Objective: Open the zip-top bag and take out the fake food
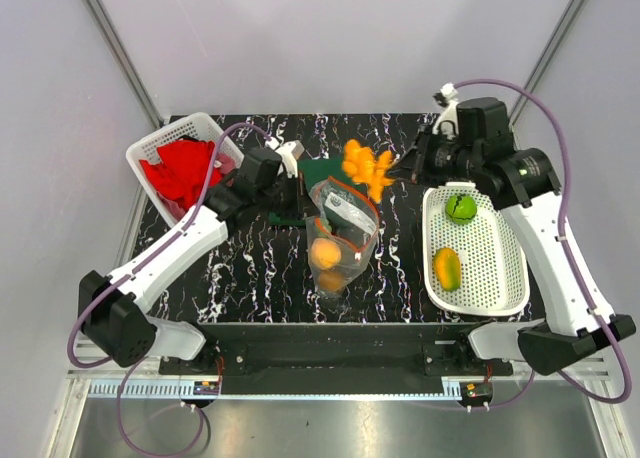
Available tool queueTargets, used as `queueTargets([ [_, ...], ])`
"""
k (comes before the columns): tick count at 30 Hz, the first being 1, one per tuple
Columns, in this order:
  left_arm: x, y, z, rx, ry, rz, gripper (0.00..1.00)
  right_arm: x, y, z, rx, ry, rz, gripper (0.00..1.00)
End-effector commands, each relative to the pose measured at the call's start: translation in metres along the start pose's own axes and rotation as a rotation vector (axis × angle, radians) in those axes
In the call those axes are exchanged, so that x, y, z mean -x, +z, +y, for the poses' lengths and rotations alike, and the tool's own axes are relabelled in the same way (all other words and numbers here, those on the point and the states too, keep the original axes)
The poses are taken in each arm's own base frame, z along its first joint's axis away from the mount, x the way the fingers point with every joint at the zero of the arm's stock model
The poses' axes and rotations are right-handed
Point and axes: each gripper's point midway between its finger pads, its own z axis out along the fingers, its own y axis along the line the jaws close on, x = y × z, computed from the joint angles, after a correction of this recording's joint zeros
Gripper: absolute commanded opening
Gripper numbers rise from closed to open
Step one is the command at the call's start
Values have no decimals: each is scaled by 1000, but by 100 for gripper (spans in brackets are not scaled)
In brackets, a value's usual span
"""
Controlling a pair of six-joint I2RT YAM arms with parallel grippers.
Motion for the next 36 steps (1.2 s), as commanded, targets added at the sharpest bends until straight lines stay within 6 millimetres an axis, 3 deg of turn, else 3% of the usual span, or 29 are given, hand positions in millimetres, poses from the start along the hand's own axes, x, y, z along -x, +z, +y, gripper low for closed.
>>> queueTargets([
  [1,10,-18,-1,22,-6,-73,0,8,-35,-95,-435,-26,-64,0],
  [2,9,-19,0,24,-10,-73,0,-7,-37,-118,-505,-4,-10,0],
  [4,5,-23,1,23,-9,-75,0,-8,-54,-166,-665,31,-12,0],
  [5,3,-23,2,25,-7,-74,0,-20,-55,-191,-734,57,15,0],
  [7,1,-25,3,22,3,-71,0,-24,-65,-231,-840,104,21,0],
  [10,0,-23,1,11,21,-60,0,-47,-59,-278,-940,171,102,0],
  [13,1,-21,-1,-3,32,-48,0,-57,-43,-295,-942,201,156,4],
  [19,3,-21,-8,-38,54,-35,0,-57,-24,-299,-898,227,201,41],
  [20,4,-20,-10,-47,58,-29,0,-57,-24,-299,-895,234,203,51],
  [22,4,-20,-12,-55,56,-27,0,-58,-26,-293,-883,236,214,61],
  [23,5,-19,-13,-60,54,-27,0,-56,-29,-289,-879,234,202,71],
  [27,3,-18,-17,-87,38,-23,0,-45,-37,-258,-789,184,147,78],
  [30,0,-17,-18,-97,28,-15,0,-36,-25,-196,-608,87,149,77],
  [31,-1,-16,-19,-107,25,-9,0,-32,-15,-160,-513,20,147,77],
  [32,-2,-16,-21,-114,26,-4,0,-31,-9,-138,-454,25,142,75],
  [33,-1,-16,-21,-117,24,-4,0,-23,-4,-105,-354,-1,119,70],
  [34,0,-16,-22,-120,23,-7,0,-29,7,-76,-280,-32,143,68],
  [36,1,-17,-24,-124,24,-15,0,-22,13,-31,-163,-30,124,58],
])
